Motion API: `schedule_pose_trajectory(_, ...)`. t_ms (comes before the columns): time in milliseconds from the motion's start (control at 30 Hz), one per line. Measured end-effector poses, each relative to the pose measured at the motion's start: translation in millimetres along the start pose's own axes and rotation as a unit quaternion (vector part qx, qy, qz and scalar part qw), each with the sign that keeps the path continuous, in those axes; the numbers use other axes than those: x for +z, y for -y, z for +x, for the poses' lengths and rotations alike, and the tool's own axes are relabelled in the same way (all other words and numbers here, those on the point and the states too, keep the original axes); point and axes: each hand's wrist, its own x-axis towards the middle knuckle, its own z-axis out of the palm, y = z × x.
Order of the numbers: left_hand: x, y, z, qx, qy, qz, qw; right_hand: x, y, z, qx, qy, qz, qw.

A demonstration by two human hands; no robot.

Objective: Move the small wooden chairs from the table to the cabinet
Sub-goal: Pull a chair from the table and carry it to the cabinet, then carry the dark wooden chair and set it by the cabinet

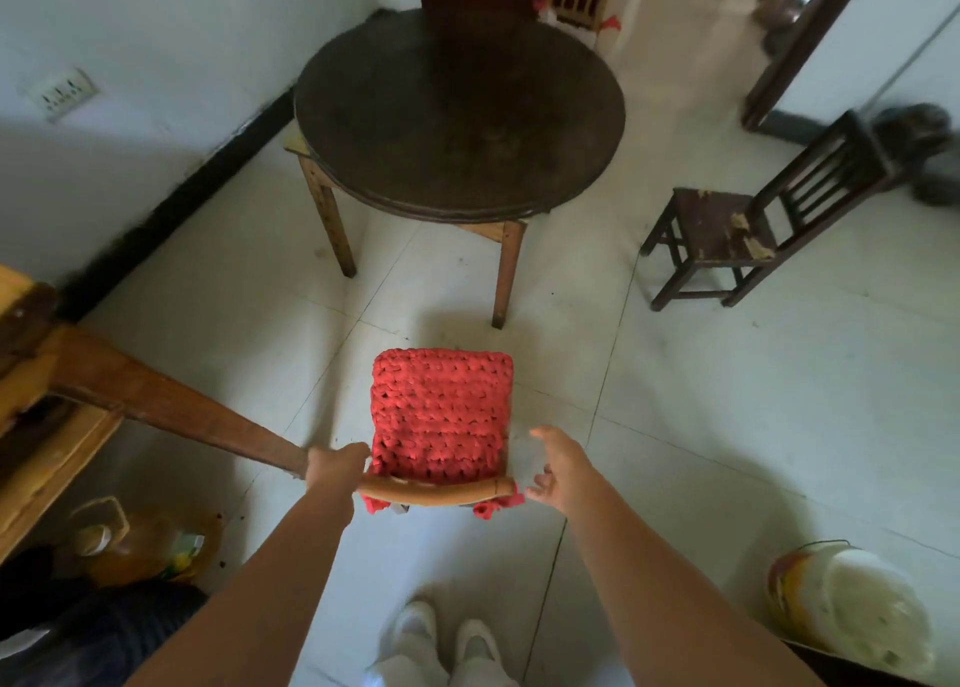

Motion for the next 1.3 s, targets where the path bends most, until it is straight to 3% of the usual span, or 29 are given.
schedule_pose_trajectory(233, 12, -76, -68, 0.144, 0.132, 0.058, 0.979, -44, 75, -70, -0.072, 0.029, 0.066, 0.995)
schedule_pose_trajectory(467, 84, -173, -141, 0.252, 0.246, 0.088, 0.932, -116, 162, -97, -0.147, 0.036, 0.114, 0.982)
schedule_pose_trajectory(967, 365, -295, -291, 0.257, 0.369, 0.019, 0.893, -338, 392, -42, -0.224, 0.03, 0.112, 0.968)
schedule_pose_trajectory(1300, 557, -377, -311, 0.224, 0.406, 0.052, 0.885, -423, 558, 24, -0.238, 0.022, 0.106, 0.965)
